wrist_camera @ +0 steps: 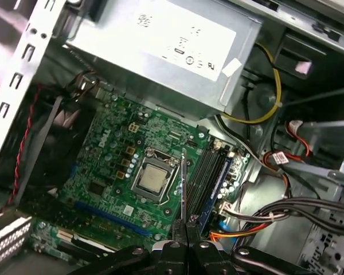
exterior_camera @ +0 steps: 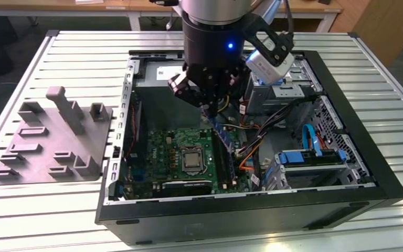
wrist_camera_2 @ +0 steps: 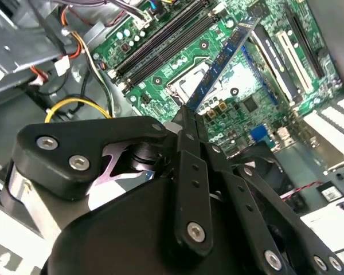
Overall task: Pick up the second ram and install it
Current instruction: 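Insert the second ram into the second slot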
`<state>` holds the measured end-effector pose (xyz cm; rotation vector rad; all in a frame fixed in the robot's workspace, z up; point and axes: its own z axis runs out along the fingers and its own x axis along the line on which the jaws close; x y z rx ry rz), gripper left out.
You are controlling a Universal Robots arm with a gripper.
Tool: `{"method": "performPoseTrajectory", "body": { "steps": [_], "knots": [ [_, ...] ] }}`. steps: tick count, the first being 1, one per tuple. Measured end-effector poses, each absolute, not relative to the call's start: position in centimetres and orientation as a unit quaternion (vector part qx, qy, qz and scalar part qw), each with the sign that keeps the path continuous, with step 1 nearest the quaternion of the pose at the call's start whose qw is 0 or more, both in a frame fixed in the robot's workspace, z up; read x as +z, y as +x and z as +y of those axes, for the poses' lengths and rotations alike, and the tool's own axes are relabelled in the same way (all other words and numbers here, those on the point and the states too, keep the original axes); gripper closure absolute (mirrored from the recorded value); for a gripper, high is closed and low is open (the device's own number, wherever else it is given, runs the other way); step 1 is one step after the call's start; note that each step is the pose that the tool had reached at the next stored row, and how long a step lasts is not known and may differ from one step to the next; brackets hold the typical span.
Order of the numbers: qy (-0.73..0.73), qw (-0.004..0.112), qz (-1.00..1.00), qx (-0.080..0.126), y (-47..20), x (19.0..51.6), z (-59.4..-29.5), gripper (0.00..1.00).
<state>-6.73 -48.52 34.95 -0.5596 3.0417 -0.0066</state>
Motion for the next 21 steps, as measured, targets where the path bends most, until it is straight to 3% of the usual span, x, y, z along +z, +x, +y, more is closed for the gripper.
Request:
{"method": "performPoseTrajectory", "body": {
  "steps": [21],
  "knots": [
    [-0.022,0.024,0.999,-0.006,-6.73,34.81,-48.52,0.89]
  ]
}}
